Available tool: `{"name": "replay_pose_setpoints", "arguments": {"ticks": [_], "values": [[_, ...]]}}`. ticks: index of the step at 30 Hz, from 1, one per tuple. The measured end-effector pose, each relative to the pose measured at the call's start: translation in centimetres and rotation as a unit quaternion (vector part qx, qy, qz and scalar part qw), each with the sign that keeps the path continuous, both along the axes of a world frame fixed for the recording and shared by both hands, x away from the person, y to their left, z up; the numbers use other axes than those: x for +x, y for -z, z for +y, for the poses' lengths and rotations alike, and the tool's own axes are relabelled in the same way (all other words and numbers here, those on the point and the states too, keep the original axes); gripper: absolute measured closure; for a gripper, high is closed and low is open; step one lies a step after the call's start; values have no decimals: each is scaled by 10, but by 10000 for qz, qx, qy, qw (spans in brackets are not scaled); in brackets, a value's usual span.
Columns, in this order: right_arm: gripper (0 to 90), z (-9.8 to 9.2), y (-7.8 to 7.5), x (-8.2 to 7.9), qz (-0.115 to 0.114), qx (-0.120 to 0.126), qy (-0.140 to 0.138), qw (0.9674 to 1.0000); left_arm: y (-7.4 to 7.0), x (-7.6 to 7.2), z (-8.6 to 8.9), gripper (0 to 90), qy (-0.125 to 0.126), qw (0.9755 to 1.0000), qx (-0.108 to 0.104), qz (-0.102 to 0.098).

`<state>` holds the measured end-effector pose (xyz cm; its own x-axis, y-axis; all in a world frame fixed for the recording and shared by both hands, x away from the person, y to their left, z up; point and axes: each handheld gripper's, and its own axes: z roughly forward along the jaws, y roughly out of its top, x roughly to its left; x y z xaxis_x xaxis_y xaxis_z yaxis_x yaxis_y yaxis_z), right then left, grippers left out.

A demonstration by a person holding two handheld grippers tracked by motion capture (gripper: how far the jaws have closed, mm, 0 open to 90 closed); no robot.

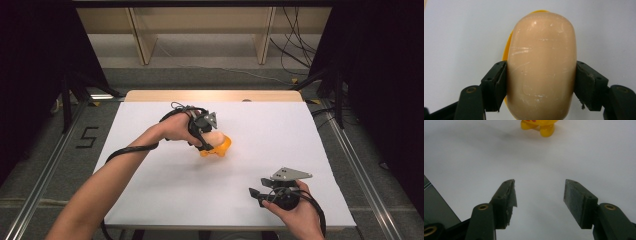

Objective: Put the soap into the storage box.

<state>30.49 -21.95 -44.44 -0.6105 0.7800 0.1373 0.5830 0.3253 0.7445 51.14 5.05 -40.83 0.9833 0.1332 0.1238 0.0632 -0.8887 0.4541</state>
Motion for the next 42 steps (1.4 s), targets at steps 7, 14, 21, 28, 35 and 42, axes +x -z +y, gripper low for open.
{"name": "replay_pose_setpoints", "arguments": {"ticks": [7, 14, 21, 28, 35, 42], "values": [[429, 0, 0, 0, 3, -1, 5, 10000, -7, 0, -2, 349, -99, 9996, -249, -8], [429, 1, 1, -1, 84, 103, 23, 9999, -22, -15, 8, 337, -200, 9983, -538, -98], [429, 0, 0, -1, 60, 70, 18, 10000, -37, -45, 39, 336, -565, 9962, -594, -300], [428, 0, 0, 0, 35, 32, 16, 10000, -27, -81, 81, 319, -927, 9931, -536, -479], [427, 1, 1, 0, 38, 42, 34, 10000, -7, -114, 119, 322, -1441, 9861, -708, -433], [427, 1, 2, 0, 70, 33, 54, 10000, 19, -144, 151, 331, -1890, 9774, -892, -329]]}}
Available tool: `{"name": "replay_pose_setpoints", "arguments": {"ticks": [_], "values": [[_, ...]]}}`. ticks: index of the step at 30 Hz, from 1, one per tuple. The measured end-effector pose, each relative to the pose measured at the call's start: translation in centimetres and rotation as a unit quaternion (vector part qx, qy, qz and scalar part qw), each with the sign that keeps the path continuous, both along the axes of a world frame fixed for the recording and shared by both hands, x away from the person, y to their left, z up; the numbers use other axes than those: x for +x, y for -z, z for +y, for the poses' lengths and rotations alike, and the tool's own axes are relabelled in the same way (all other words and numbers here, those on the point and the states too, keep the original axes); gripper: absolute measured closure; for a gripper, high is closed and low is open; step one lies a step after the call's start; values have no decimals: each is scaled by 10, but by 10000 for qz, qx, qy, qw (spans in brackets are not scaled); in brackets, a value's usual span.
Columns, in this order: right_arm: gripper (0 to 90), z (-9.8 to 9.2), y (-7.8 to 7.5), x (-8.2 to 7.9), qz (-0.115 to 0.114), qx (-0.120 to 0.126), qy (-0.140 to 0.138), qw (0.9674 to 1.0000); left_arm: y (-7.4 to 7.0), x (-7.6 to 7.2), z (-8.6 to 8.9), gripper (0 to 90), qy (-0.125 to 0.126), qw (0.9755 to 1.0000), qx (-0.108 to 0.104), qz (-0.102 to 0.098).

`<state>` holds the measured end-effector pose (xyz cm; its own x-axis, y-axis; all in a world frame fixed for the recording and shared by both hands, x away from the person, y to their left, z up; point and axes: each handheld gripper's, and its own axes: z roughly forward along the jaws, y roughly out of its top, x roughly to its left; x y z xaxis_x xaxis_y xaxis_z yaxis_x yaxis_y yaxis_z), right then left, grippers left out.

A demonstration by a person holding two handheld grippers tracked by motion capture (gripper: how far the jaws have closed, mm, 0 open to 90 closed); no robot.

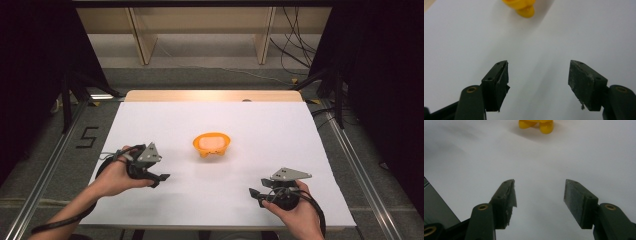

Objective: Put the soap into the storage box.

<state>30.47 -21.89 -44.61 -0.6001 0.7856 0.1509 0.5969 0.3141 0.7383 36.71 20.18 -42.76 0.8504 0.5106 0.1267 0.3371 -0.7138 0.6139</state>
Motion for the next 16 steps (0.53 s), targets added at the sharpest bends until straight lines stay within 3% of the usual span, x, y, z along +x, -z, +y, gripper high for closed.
{"name": "replay_pose_setpoints", "arguments": {"ticks": [1, 2, 3, 4, 8, 10, 11, 13, 14, 16], "values": [[427, 2, -1, -2, 207, 69, 74, 9997, 3, -5, 5, 331, -74, 10000, -39, 10], [427, 0, 0, 0, 23, -17, -23, 10000, 9, -13, 13, 331, -191, 9996, -201, 77], [427, 0, 0, 0, 23, -17, -23, 10000, 9, -13, 13, 331, -191, 9996, -201, 77], [427, 0, 0, 0, 25, -28, -20, 10000, 16, -21, 21, 331, -399, 9985, -377, 35], [427, 1, 1, 0, 51, -70, 4, 10000, 26, -35, 31, 336, -644, 9965, -539, 6], [427, 2, 0, -2, 169, -28, 54, 9998, 29, -39, 35, 335, -701, 9961, -529, 15], [427, 1, 1, -1, 78, -69, 14, 9999, 30, -41, 37, 334, -741, 9957, -545, -84], [427, 1, 1, -1, 100, -67, 30, 9999, 33, -44, 41, 334, -721, 9964, -439, -67], [427, -1, 1, 1, -4, -125, -36, 9999, 33, -44, 41, 334, -721, 9964, -439, -67], [427, -1, 2, 2, -19, -133, -49, 9999, 36, -47, 41, 332, -809, 9952, -538, 92]]}}
